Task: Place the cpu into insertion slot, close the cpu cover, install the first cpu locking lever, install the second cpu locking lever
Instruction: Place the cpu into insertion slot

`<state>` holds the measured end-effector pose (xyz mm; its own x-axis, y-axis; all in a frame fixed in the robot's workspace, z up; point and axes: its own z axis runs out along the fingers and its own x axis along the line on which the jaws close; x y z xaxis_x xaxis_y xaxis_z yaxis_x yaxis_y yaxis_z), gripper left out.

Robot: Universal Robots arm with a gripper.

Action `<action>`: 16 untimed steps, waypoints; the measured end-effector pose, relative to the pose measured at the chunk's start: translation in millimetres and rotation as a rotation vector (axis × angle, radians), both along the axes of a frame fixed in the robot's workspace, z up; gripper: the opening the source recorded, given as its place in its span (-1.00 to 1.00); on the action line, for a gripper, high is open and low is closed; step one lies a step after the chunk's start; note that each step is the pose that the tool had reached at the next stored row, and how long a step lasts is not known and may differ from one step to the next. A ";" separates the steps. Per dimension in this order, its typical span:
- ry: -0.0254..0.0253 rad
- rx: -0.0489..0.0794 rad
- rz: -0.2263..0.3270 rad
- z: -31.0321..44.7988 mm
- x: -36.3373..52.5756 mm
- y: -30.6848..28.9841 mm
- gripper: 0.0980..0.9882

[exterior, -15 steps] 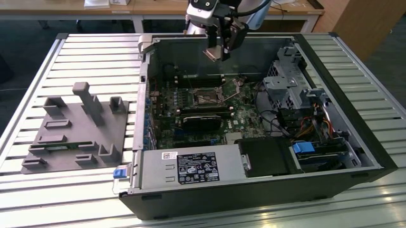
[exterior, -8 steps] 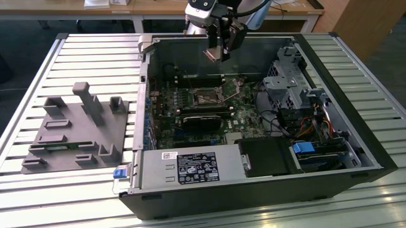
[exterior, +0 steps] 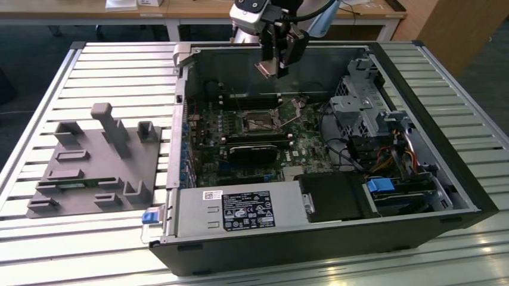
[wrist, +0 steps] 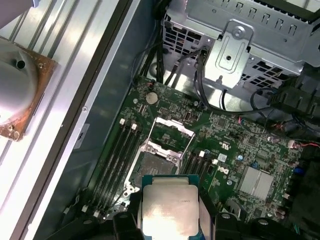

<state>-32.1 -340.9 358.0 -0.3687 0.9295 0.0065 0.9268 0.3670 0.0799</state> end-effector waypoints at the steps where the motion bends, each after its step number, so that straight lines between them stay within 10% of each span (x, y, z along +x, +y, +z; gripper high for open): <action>1: 0.0000 0.000 -0.004 -0.1 0.0 0.0 -0.01; 16: 0.0001 -0.001 -0.044 -1.4 0.0 0.0 -0.01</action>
<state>-32.1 -340.8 356.7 -0.3275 0.9448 0.0058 0.9420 0.3261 0.0796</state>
